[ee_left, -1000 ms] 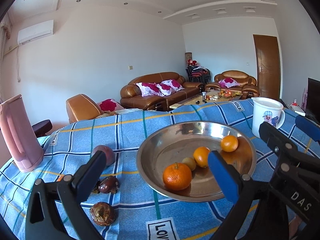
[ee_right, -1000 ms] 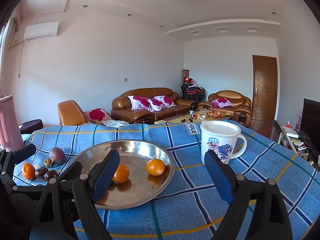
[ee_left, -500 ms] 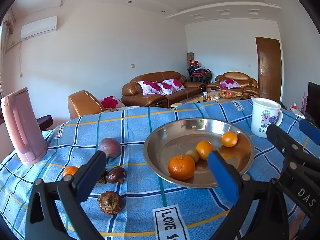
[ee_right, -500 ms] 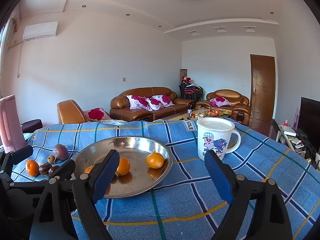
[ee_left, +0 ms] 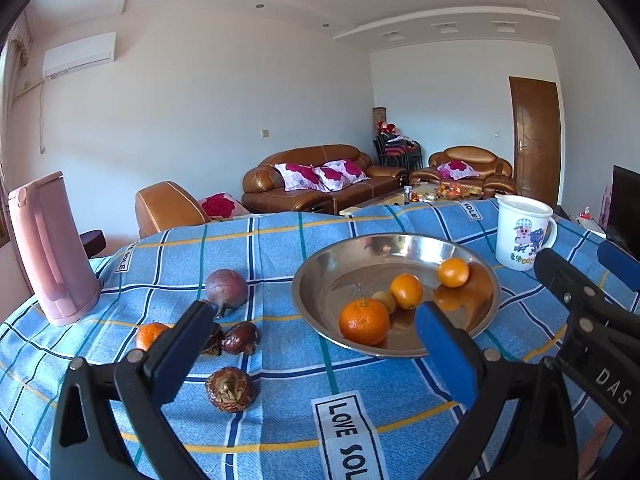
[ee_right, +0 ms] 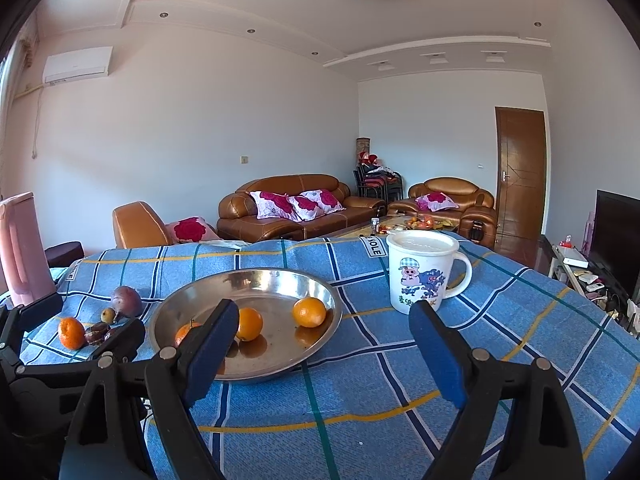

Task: Organize fruits
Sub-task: 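Withdraw both open tools from the plate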

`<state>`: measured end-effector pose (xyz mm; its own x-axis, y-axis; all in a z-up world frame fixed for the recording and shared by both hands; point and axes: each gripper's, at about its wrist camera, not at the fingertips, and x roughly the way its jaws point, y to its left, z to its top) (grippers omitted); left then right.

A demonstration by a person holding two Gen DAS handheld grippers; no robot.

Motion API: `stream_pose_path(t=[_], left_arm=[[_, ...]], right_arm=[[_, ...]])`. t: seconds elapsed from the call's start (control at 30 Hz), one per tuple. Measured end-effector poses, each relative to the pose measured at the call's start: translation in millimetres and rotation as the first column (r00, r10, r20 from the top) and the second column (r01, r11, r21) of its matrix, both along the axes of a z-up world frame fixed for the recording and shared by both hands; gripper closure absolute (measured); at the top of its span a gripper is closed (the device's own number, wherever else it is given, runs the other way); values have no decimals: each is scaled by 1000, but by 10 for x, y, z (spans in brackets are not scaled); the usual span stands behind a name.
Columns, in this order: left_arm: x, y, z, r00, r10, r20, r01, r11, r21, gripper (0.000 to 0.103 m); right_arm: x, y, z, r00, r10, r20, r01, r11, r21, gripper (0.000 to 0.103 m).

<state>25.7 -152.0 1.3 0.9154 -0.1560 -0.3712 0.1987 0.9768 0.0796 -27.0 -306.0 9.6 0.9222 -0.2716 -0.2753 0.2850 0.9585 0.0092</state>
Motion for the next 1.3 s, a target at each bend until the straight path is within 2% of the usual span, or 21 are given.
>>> stream_pose_path(t=[0.43, 0.67, 0.93, 1.3], left_arm=[[-44, 180, -40, 999, -19, -43, 18, 1000, -19, 0], [-33, 309, -51, 999, -17, -51, 18, 1000, 16, 0], [34, 564, -45, 1000, 0, -3, 0, 995, 99, 0], [227, 966, -60, 999, 36, -20, -34, 995, 95, 0]], right_arm=[[-80, 127, -13, 999, -29, -16, 29, 999, 22, 15], [-48, 373, -22, 999, -31, -34, 32, 999, 17, 15], [89, 665, -47, 998, -14, -67, 14, 1000, -6, 15], [300, 971, -78, 994, 5, -108, -5, 1000, 2, 15]])
